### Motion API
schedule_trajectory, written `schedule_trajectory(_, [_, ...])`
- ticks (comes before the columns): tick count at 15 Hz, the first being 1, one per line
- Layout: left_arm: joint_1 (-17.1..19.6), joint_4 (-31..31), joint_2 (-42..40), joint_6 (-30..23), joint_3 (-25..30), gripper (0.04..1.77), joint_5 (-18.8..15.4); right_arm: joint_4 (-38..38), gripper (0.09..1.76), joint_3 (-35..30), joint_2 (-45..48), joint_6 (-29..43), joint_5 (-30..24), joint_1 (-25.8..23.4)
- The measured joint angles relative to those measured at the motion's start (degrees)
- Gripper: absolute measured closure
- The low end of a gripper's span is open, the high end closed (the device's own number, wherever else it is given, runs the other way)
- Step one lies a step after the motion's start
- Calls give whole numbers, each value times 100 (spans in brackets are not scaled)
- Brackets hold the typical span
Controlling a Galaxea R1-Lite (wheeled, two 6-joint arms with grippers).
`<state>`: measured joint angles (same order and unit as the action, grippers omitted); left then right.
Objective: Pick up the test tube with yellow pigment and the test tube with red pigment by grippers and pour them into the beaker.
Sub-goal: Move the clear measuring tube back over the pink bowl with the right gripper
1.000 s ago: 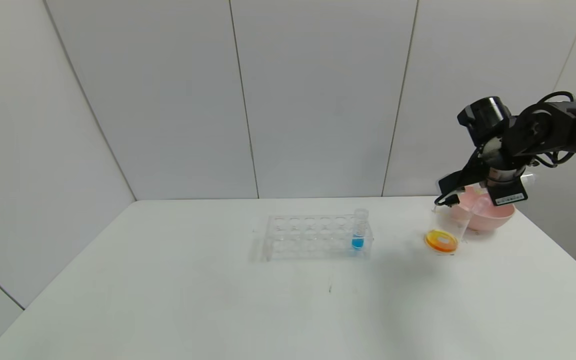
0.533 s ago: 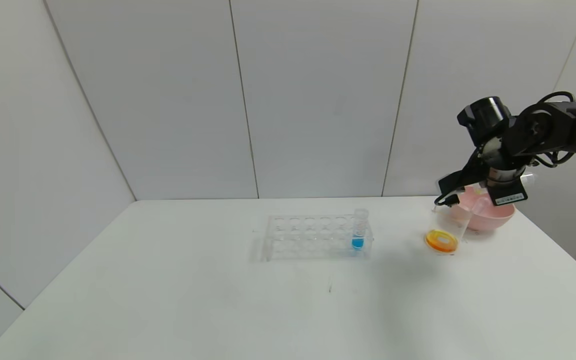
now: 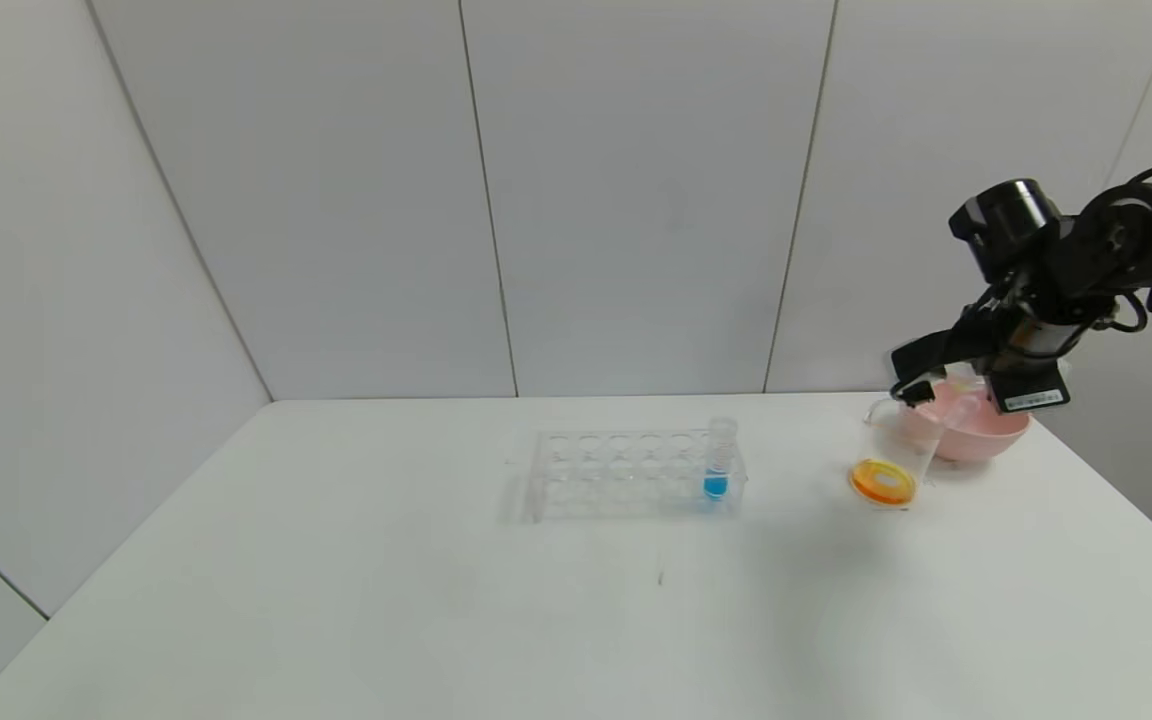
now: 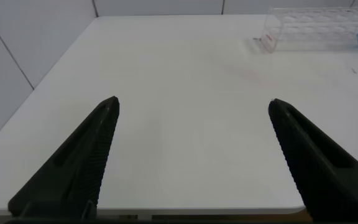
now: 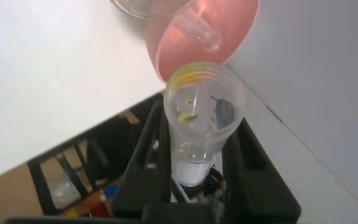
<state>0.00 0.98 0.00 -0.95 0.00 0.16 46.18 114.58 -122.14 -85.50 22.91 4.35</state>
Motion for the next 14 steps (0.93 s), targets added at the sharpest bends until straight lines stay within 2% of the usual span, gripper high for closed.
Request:
schedule_trajectory(4, [0,0,0,0,0,9,0,569,132,2,318,1497,-1914,-400])
schedule_trajectory(10, [0,0,0,2,0,9,0,840,132,-146,670,3908,-4253,-730])
schedule_trajectory(14, [0,0,0,0,0,9,0,801,132,-290,992,5099,-4860,-1054])
